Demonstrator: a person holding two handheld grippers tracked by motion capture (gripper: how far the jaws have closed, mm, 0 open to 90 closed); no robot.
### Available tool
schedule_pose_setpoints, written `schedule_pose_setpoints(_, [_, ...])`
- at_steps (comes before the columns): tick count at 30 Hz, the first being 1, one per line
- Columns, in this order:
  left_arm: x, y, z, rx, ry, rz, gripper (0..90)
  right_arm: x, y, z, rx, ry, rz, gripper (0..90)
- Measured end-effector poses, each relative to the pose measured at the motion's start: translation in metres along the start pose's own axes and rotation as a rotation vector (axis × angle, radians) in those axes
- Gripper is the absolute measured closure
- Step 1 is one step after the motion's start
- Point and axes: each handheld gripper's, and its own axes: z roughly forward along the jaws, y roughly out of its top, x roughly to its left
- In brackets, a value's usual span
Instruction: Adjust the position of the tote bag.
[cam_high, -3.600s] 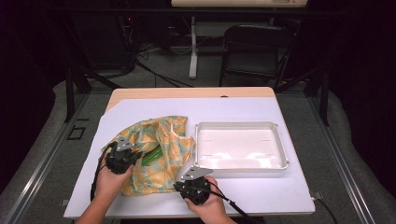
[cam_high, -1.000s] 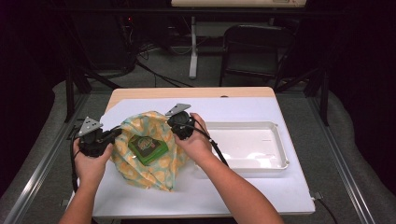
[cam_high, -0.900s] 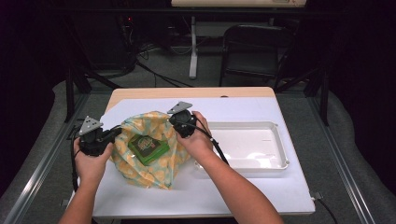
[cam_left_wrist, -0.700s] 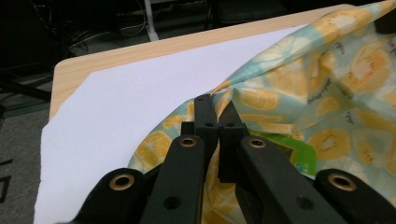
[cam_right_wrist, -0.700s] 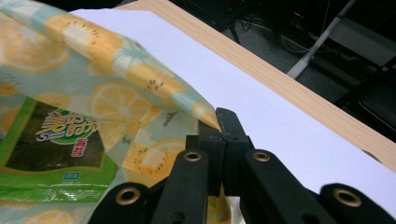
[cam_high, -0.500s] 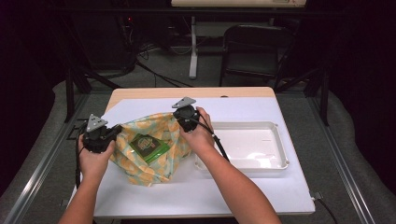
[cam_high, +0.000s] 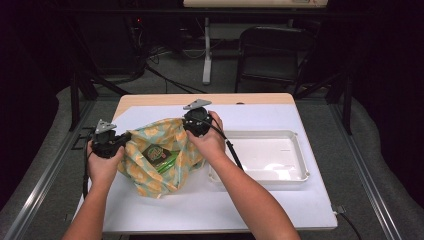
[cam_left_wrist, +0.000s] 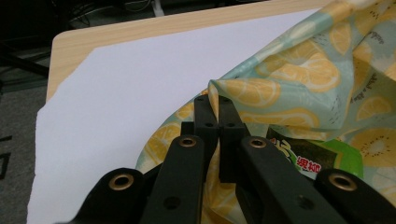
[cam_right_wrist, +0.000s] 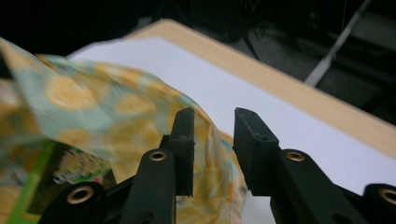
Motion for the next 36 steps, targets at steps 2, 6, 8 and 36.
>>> schedule_pose_setpoints(2, [0.001,0.0,0.002,0.002,-0.001,-0.005,89.8,0.005,0.007,-0.008,-0.045,0.004,-0.025,65.5])
schedule_pose_setpoints(6, [0.002,-0.001,0.005,0.015,0.0,-0.006,89.7,0.022,0.019,-0.021,-0.107,0.031,-0.083,63.4])
schedule_pose_setpoints(8, [0.003,-0.001,0.006,0.014,0.002,-0.007,89.7,0.032,0.022,-0.019,-0.081,0.064,-0.125,62.5])
schedule_pose_setpoints(36, [0.014,-0.016,0.017,0.073,-0.005,-0.056,69.8,0.03,-0.056,0.043,0.269,0.072,-0.134,78.4])
